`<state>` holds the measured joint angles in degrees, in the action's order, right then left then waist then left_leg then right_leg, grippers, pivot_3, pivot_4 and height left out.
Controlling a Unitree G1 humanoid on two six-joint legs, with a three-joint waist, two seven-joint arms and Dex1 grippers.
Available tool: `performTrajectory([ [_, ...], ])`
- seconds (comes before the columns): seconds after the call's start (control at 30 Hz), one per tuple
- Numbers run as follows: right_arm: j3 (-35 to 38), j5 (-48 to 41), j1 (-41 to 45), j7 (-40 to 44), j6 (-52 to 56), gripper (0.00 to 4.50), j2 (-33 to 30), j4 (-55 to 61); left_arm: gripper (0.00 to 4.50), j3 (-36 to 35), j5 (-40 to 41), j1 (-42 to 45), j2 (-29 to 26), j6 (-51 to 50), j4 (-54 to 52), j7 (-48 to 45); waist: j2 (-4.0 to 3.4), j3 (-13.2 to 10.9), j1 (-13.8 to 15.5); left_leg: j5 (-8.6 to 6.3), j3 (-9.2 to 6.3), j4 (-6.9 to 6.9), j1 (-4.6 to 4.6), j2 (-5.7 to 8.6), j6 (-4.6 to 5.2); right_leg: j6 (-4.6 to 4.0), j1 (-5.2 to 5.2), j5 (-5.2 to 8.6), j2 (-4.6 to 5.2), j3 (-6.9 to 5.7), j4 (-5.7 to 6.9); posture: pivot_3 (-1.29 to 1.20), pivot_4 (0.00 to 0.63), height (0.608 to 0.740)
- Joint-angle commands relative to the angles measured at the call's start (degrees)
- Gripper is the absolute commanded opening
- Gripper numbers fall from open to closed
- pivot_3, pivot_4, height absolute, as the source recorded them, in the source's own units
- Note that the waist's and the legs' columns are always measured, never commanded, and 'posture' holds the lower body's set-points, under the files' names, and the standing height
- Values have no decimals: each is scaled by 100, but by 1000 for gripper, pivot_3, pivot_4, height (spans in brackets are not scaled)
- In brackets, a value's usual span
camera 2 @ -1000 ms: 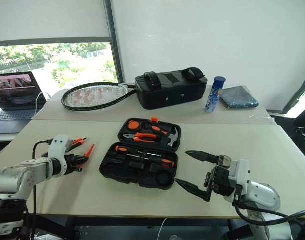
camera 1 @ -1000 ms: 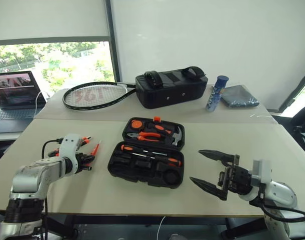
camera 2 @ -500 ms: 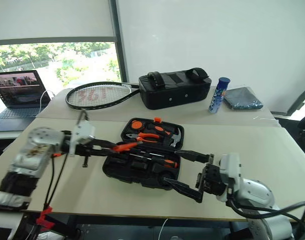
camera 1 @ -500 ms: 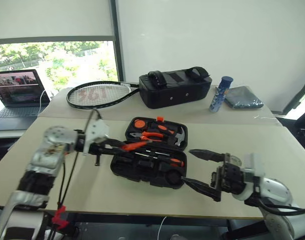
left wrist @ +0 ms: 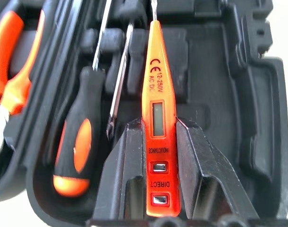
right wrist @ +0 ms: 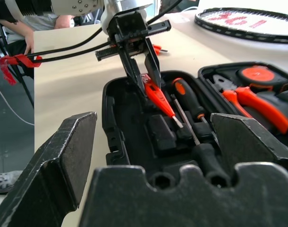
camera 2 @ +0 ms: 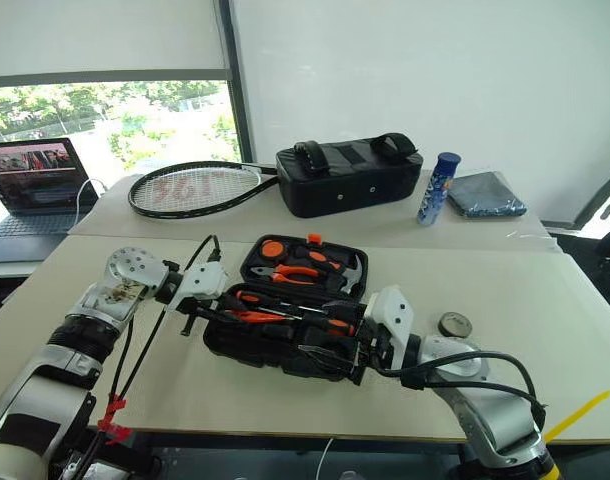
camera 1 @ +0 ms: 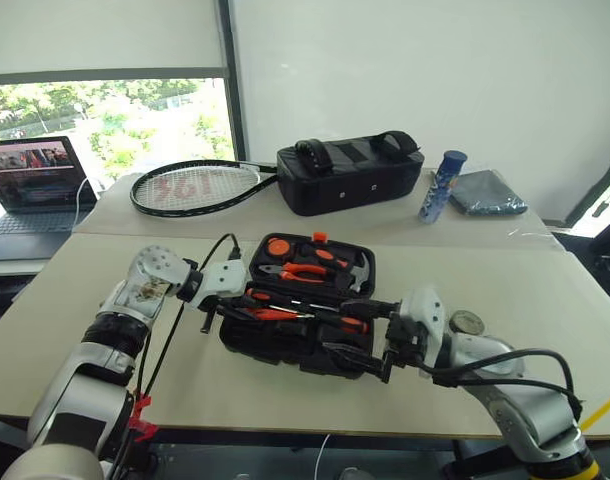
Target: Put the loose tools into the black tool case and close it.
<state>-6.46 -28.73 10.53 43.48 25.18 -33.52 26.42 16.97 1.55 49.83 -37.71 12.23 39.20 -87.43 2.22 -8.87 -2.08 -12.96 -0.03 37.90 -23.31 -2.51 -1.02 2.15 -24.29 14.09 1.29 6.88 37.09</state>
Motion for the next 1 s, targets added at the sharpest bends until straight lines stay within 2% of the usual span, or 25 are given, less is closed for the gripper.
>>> performTrajectory([
  [0.03,125,87,-172,77,-192,4500,-32,70,437,62,-288,291,17,273,263,73,0,0,3,0,0,0,0,0,0,0,0,0,0,0,0,0,150,740],
  [0.4,357,179,-567,246,-313,4500,-136,48,437,223,-732,593,295,602,743,114,0,0,-42,0,-3,1,7,-1,0,0,4,0,-2,0,6,0,150,740],
  [0.6,475,210,-588,278,-300,4500,-158,11,437,367,-884,665,264,701,831,-79,0,0,-51,0,-3,1,8,0,0,0,5,0,-2,0,6,0,150,740],
  [0.83,485,230,-545,269,-263,4500,-139,5,437,522,-1268,650,155,608,901,148,0,0,-56,0,-3,1,14,-1,1,1,10,0,-3,1,7,0,150,740],
  [1.0,476,250,-483,283,-238,4500,-169,-22,437,653,-1410,626,81,495,867,92,0,1,-76,1,-2,1,30,-1,1,32,20,19,-6,5,15,0,150,740],
])
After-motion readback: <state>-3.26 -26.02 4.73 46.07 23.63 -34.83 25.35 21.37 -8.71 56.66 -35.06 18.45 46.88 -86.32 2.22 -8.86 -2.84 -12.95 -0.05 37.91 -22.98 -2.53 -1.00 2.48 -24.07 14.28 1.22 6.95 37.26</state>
